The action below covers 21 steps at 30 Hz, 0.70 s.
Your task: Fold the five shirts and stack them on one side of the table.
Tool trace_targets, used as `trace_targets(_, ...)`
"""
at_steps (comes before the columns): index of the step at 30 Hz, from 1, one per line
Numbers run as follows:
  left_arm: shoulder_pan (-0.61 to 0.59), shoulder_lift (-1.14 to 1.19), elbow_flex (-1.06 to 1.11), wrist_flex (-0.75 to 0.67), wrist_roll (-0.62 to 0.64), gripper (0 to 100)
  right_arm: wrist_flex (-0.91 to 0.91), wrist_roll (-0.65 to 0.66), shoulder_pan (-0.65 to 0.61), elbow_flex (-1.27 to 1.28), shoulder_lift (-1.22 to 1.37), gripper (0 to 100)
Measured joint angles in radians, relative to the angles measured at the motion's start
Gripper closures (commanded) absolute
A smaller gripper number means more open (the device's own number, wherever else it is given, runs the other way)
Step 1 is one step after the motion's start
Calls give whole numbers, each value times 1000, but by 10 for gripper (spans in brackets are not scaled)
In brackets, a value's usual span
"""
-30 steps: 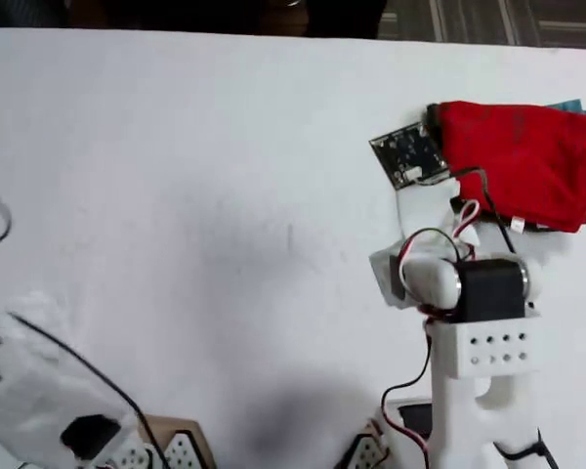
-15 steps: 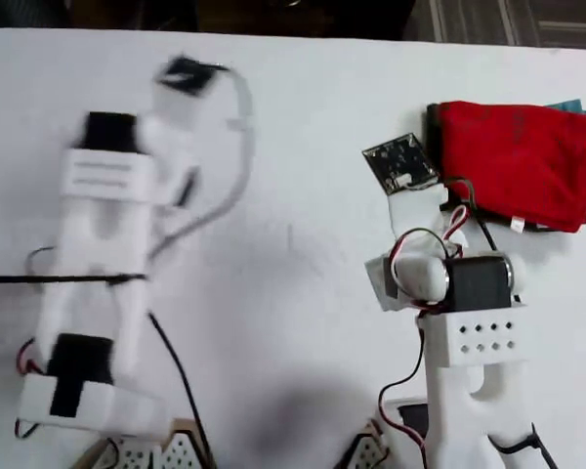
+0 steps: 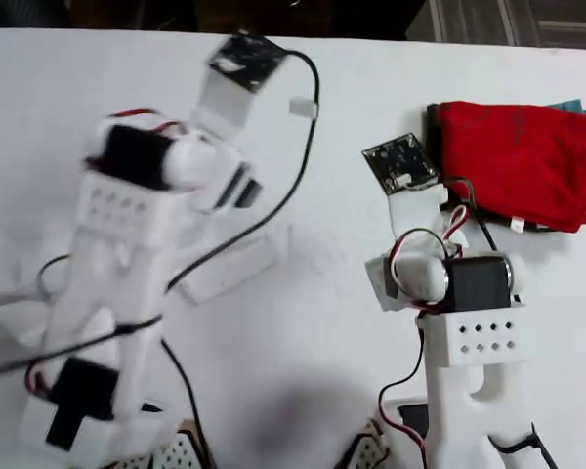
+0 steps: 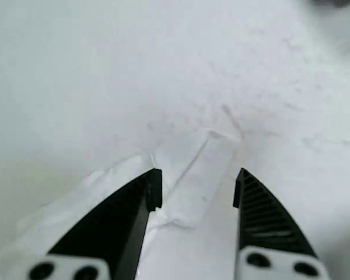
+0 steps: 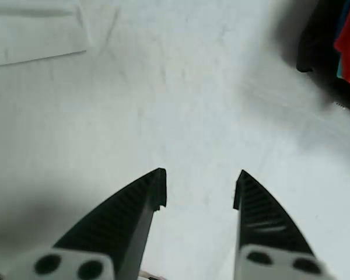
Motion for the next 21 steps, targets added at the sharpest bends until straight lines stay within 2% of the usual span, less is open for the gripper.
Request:
trace_targets(3, -127, -60, 31, 32, -17, 781, -11, 0, 0, 0, 0, 800)
trace_targets(7, -367, -94, 173, 34, -133, 782, -64, 0, -25, 0, 0, 788)
trace_targets(13, -707, -95, 385, -25, -255, 782, -129, 0, -195, 0, 195, 649)
trace_targets(16, -822, -95, 474, -68, -282, 782, -198, 0, -295, -5, 341, 644)
trace_targets(21, -942, -95, 592, -118, -292, 782, -305, 0, -446, -80, 565, 644)
